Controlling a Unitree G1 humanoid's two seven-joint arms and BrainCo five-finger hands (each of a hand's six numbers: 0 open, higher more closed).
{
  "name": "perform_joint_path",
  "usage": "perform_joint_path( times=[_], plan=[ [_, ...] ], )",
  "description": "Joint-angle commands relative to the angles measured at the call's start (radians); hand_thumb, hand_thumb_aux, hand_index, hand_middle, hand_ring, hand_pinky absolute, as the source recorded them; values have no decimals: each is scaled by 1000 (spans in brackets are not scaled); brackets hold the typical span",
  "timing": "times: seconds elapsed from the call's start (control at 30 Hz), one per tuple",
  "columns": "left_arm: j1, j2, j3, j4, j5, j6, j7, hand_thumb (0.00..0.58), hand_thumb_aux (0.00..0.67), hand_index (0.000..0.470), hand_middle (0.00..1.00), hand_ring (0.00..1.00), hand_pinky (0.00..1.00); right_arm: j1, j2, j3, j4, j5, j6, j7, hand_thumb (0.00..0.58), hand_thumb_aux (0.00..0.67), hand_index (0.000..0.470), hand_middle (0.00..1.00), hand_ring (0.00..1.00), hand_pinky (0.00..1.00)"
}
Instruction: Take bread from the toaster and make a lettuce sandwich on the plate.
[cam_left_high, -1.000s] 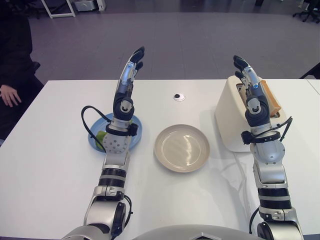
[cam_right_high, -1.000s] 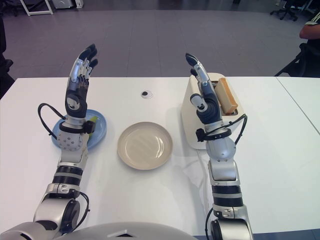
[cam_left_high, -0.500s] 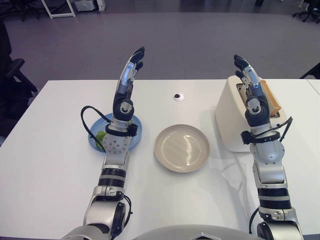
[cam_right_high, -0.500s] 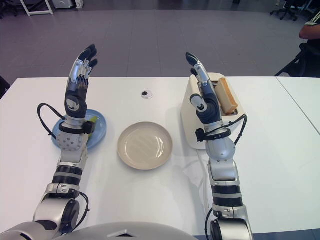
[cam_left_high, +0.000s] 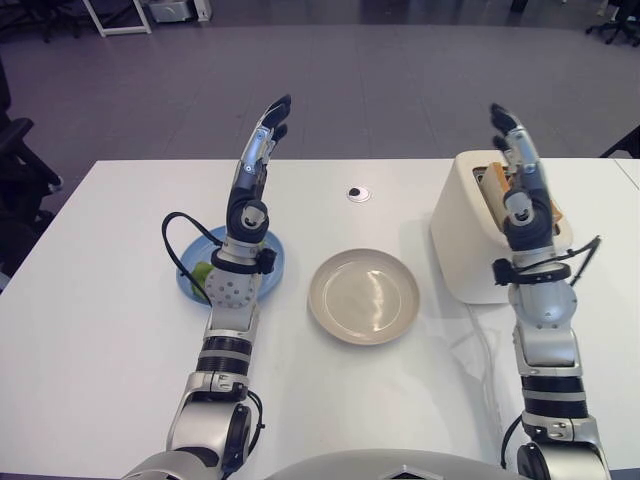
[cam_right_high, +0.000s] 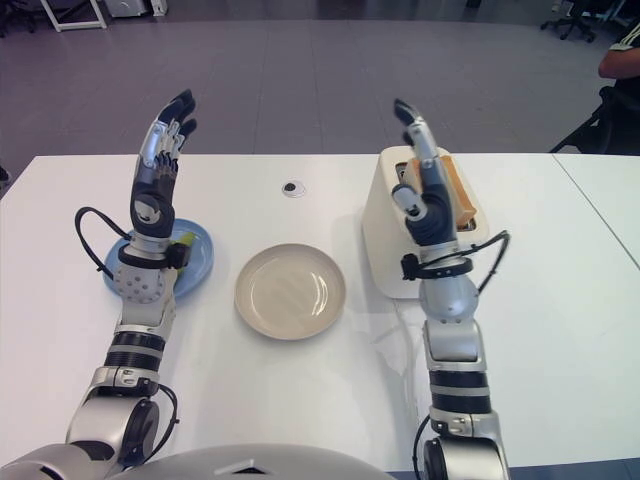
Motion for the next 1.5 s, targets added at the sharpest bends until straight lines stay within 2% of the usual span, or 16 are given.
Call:
perform_joint_path(
  times=[0.03, 0.3, 0.63, 0.67, 0.8, 1.0, 1.07, 1.1, 1.13, 1.23, 1.27, 1.33, 1.37, 1.4, 1.43, 1.5],
  plan=[
    [2, 9, -1, 9, 17, -2, 1, 0, 0, 0, 0, 0, 0, -14, -110, -69, 83, -127, 76, -79, 0, 0, 0, 0, 0, 0],
    [2, 14, 2, 10, 22, -5, 5, 0, 0, 0, 0, 0, 0, 13, -254, -24, 223, -307, 222, -116, 0, 0, 0, 0, 0, 0],
    [7, 19, 3, 4, 21, -6, 5, 0, 0, 0, 0, 0, 0, 55, -305, 62, 316, -297, 243, -69, 0, 0, 0, 0, 0, 0],
    [8, 19, 3, 3, 21, -5, 5, 0, 0, 0, 0, 0, 0, 58, -308, 65, 320, -293, 240, -69, 116, 71, 50, 0, 0, 0],
    [8, 20, 2, 4, 22, -5, 4, 0, 0, 0, 0, 0, 0, 69, -312, 81, 312, -284, 232, -68, 316, 218, 153, 0, 0, 0],
    [5, 22, 2, 8, 24, -8, 6, 0, 0, 0, 0, 0, 0, 104, -306, 121, 213, -279, 243, -25, 377, 273, 192, 0, 0, 0],
    [5, 21, 2, 8, 23, -9, 6, 0, 0, 0, 0, 0, 0, 112, -313, 132, 199, -281, 248, -8, 366, 263, 184, 0, 0, 0],
    [5, 21, 2, 7, 23, -9, 7, 0, 0, 0, 0, 0, 0, 114, -315, 136, 193, -280, 249, -2, 291, 197, 138, 0, 0, 0],
    [5, 20, 1, 6, 24, -9, 8, 0, 0, 0, 0, 0, 0, 116, -319, 138, 185, -278, 251, 5, 160, 100, 70, 0, 0, 0],
    [6, 19, 0, 5, 25, -7, 8, 0, 0, 0, 0, 0, 0, 125, -331, 140, 158, -272, 262, 27, 124, 76, 53, 0, 0, 0],
    [7, 19, 0, 3, 25, -6, 9, 0, 0, 0, 0, 0, 0, 125, -335, 142, 156, -273, 265, 34, 144, 89, 63, 0, 0, 0],
    [7, 18, 0, 2, 27, -6, 11, 0, 0, 0, 0, 0, 0, 123, -339, 146, 165, -273, 265, 42, 223, 145, 101, 0, 0, 0],
    [7, 17, -1, 2, 27, -6, 11, 0, 0, 0, 0, 0, 0, 121, -340, 146, 174, -273, 264, 41, 355, 252, 177, 0, 0, 0],
    [6, 16, -2, 5, 28, -6, 11, 0, 0, 0, 0, 0, 0, 117, -341, 147, 182, -273, 264, 38, 491, 407, 286, 0, 0, 0],
    [5, 16, -2, 7, 28, -6, 11, 0, 0, 0, 0, 0, 0, 112, -340, 146, 189, -272, 263, 33, 526, 465, 326, 0, 0, 0],
    [4, 15, -2, 10, 29, -7, 12, 0, 0, 0, 0, 0, 0, 101, -339, 145, 195, -269, 260, 25, 580, 670, 470, 0, 0, 0]
  ],
)
